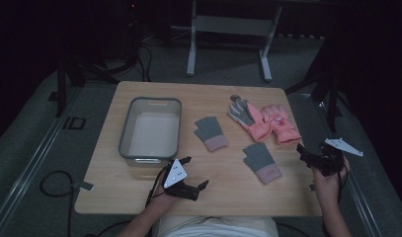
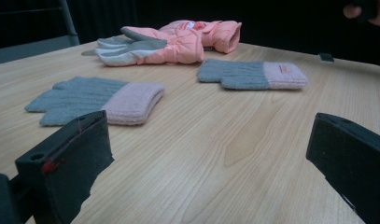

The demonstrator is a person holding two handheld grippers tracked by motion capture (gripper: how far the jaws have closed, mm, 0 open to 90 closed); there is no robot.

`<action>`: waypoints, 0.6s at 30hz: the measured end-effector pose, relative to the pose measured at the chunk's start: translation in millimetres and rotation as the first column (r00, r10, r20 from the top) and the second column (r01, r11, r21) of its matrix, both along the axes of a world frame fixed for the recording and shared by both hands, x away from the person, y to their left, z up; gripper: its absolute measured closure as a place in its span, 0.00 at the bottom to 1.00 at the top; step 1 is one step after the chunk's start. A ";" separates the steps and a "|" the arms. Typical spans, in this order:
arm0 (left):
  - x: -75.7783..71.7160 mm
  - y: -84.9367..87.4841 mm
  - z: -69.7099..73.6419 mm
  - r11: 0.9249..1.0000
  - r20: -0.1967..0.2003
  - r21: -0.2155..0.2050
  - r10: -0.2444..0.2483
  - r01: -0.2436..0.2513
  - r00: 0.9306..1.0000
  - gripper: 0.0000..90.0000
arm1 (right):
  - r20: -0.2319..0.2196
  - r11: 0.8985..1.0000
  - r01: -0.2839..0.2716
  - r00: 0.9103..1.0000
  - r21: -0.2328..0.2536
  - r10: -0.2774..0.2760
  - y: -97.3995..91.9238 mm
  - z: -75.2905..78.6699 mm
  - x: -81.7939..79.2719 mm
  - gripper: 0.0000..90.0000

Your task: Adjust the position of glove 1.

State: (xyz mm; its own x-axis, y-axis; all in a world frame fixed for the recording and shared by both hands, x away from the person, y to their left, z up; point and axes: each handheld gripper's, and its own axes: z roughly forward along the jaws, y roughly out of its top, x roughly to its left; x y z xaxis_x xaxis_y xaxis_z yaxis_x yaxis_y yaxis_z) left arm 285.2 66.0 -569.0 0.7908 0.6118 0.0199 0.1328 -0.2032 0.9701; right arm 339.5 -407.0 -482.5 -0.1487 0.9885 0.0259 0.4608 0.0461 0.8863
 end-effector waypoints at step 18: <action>0.9 0.6 -0.1 1.000 -0.006 -0.011 -0.010 0.010 1.000 0.00 | 0.108 0.992 -0.120 0.986 -0.049 0.125 37.2 58.0 20.8 0.18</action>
